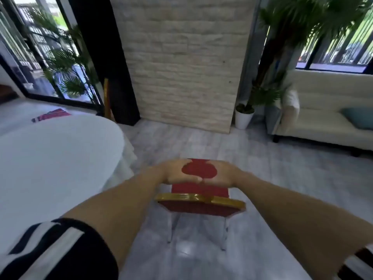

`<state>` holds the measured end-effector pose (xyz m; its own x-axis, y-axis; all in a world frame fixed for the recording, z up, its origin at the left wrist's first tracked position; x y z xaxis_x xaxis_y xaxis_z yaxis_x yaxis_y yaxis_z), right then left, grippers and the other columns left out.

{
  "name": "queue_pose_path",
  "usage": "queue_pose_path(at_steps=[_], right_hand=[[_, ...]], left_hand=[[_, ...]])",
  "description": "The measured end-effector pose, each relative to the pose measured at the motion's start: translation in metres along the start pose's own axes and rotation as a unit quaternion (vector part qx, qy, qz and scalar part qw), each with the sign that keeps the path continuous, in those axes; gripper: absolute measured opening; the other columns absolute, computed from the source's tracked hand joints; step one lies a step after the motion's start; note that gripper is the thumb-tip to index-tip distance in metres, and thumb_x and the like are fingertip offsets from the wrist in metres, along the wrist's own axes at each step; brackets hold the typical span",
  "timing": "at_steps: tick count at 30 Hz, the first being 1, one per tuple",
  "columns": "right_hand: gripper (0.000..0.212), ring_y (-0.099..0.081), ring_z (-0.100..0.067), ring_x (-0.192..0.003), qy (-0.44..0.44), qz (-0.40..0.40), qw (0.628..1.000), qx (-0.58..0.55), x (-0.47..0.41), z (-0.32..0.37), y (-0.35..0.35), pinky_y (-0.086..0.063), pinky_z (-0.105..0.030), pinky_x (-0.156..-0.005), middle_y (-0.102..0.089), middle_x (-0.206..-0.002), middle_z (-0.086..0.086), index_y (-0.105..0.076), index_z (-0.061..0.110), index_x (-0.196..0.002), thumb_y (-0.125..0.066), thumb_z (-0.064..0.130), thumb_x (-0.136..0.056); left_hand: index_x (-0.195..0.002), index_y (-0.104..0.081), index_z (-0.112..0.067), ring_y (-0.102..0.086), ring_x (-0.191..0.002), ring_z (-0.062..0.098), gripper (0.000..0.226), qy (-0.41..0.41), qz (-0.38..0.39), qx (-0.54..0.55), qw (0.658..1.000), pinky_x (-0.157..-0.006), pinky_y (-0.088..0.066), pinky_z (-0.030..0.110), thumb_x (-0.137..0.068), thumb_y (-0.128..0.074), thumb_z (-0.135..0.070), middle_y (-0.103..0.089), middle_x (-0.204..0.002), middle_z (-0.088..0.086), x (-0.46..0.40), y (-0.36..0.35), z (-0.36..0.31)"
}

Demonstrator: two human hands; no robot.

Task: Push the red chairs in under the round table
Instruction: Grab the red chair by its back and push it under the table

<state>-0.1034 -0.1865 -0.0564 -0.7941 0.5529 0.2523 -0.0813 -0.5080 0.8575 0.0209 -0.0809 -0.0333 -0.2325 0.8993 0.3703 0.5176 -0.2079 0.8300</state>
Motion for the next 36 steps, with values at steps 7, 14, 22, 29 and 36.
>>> queue_pose_path(at_steps=[7, 14, 22, 29, 36], right_hand=[[0.094, -0.063, -0.022, -0.119, -0.003, 0.118, 0.993, -0.029, 0.007, -0.028, -0.092, -0.050, -0.033, -0.095, -0.065, -0.135, 0.004, -0.053, 0.032, -0.145, -0.087, 0.069, -0.066], [0.053, -0.069, -0.022, -0.104, -0.004, 0.091, 0.995, 0.050, -0.002, -0.038, -0.103, -0.055, -0.037, -0.086, -0.074, -0.117, 0.007, -0.067, 0.038, -0.129, -0.078, 0.041, -0.077], [0.043, -0.071, -0.022, -0.096, -0.008, 0.092, 0.993, 0.073, -0.007, -0.045, -0.110, -0.057, -0.036, -0.084, -0.075, -0.109, 0.007, -0.070, 0.042, -0.128, -0.067, 0.025, -0.088], [0.043, -0.065, -0.019, -0.083, 0.002, 0.105, 0.991, 0.080, -0.011, -0.047, -0.112, -0.049, -0.031, -0.074, -0.069, -0.094, 0.009, -0.071, 0.047, -0.125, -0.063, 0.021, -0.091], [0.047, -0.062, -0.020, -0.078, 0.044, 0.130, 0.986, 0.093, -0.013, -0.050, -0.117, -0.046, -0.029, -0.070, -0.062, -0.085, 0.010, -0.070, 0.046, -0.127, -0.062, 0.020, -0.089]], left_hand=[[-0.136, -0.059, -0.037, -0.064, -0.118, 0.017, 0.087, -0.017, 0.133, -0.017, 0.991, -0.106, -0.051, 0.040, -0.060, -0.085, -0.072, -0.067, -0.133, -0.009, -0.033, -0.108, 0.022], [-0.118, -0.070, -0.034, -0.070, -0.103, 0.026, 0.043, -0.052, 0.132, -0.064, 0.988, -0.089, -0.056, 0.039, -0.076, -0.068, -0.026, -0.076, -0.114, -0.004, -0.049, -0.122, 0.042], [-0.099, -0.066, -0.045, -0.069, -0.094, 0.025, 0.032, -0.050, 0.131, -0.081, 0.987, -0.082, -0.053, 0.039, -0.075, -0.052, -0.029, -0.075, -0.105, -0.007, -0.057, -0.130, 0.045], [-0.098, -0.067, -0.046, -0.067, -0.086, 0.023, 0.028, -0.021, 0.105, -0.061, 0.992, -0.074, -0.045, 0.031, -0.082, -0.055, -0.025, -0.074, -0.096, -0.008, -0.052, -0.127, 0.046], [-0.086, -0.065, -0.048, -0.065, -0.080, 0.024, 0.023, 0.021, 0.085, -0.040, 0.995, -0.081, -0.056, 0.038, -0.078, -0.057, -0.029, -0.067, -0.082, -0.009, -0.042, -0.129, 0.044]])
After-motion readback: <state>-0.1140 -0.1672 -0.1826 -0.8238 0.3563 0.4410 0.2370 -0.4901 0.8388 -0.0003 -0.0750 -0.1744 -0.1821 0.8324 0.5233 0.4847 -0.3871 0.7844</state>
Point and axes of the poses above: each hand's wrist, its own x-axis away from the middle knuckle, its own y-axis out of the back of the hand, z = x × y, the point moved 9 cm from there along -x, towards the middle knuckle
